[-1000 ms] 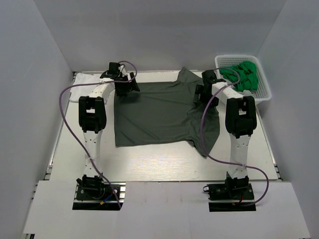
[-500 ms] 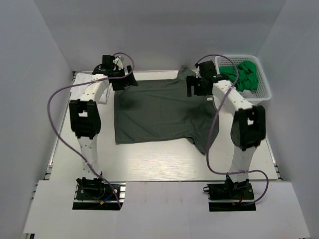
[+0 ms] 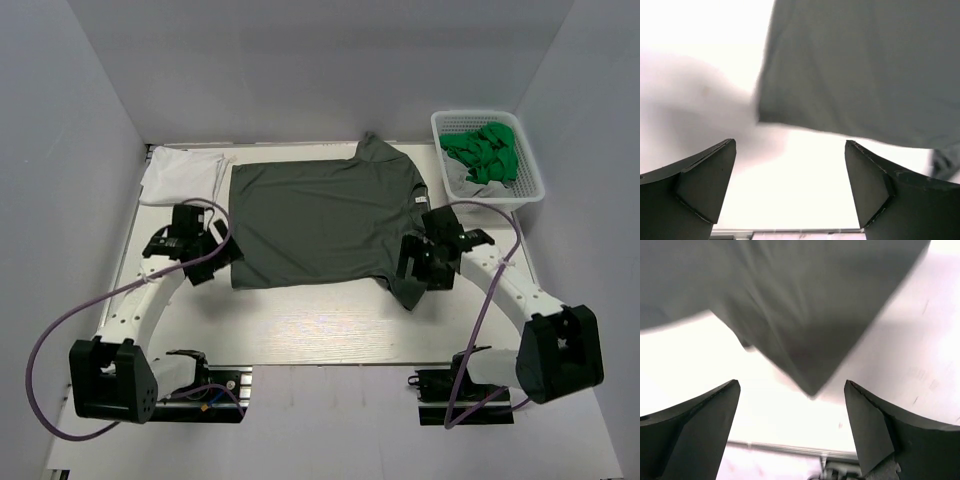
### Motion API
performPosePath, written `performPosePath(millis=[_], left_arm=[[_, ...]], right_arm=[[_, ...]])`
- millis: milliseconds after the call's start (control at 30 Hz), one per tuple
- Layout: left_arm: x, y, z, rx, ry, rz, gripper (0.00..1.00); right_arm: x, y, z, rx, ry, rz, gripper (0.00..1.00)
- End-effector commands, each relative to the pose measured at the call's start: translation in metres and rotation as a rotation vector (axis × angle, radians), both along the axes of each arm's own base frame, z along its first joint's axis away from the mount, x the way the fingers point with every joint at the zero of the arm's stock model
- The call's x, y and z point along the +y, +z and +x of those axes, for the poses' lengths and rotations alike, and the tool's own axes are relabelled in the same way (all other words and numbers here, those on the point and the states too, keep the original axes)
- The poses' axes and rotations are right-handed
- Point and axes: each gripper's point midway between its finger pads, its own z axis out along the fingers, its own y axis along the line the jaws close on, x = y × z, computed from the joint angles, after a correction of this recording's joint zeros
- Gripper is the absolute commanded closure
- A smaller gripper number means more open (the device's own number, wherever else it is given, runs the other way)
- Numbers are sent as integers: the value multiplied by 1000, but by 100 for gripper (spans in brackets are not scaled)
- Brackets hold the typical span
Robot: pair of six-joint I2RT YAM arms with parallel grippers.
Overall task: Fold and stack the t-shirts
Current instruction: Grap the side of the flattened tshirt closest away from the robot with both arms
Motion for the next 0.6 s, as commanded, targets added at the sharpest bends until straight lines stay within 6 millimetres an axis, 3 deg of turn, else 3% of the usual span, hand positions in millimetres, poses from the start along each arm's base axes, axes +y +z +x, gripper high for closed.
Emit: performPosePath(millis=[0,167,333,433,567], left_arm=[[7,-26,-18,73,115,-13,0],[1,-68,-24,191,142,-43,0],[-6,-86,-16,219,136,-73,0],[-5,-98,-19,246,137,-69,9],[-4,-112,-22,285,153,-59,31]], right_arm=[[9,-9,-27,74,-110,103,10],[11,-19,-33,101,-132,120,10],[6,-22,-30,106,-133,88,10],[4,-23,-30,104,-142,76,10],[3,-27,-32,117,-149,68,10]])
